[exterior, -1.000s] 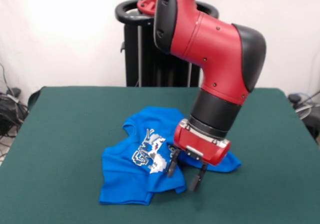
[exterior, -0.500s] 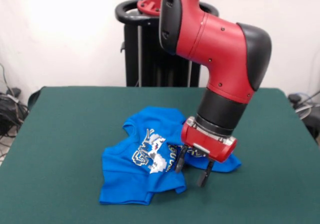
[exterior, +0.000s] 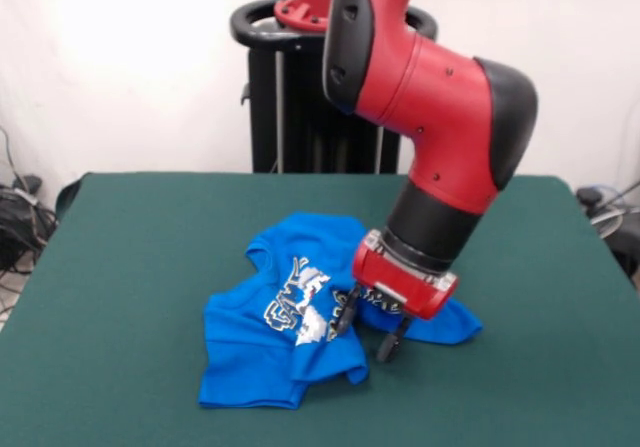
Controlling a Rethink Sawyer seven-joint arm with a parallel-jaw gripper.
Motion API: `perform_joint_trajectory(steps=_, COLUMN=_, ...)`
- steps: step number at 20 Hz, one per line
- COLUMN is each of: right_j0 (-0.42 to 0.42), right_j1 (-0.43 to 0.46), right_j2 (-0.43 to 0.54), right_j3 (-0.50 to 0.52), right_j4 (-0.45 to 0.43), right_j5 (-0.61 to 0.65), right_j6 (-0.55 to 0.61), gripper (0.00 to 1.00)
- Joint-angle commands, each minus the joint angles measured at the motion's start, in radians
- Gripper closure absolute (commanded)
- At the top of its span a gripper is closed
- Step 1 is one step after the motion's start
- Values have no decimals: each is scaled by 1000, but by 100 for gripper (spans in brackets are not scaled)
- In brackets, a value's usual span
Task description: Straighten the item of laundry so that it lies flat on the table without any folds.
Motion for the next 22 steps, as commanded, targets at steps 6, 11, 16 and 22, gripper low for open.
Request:
perform_joint_trajectory(steps=6, right_j0=-12, right_j1=160, right_j2=43, right_j3=-59, right_j4=-35, right_j5=-50, right_j6=94, gripper=0)
perform_joint_trajectory(steps=11, right_j0=-25, right_j1=196, right_j2=58, right_j3=-105, right_j4=-20, right_j5=-67, right_j6=95, gripper=0)
perform_joint_trajectory(steps=16, right_j0=-56, right_j1=161, right_j2=112, right_j3=-98, right_j4=-29, right_j5=-17, right_j6=66, gripper=100)
perform_joint_trajectory(steps=22, right_j0=-50, right_j1=105, right_j2=134, right_j3=-60, right_j4=2, right_j5=61, right_j6=93, gripper=100)
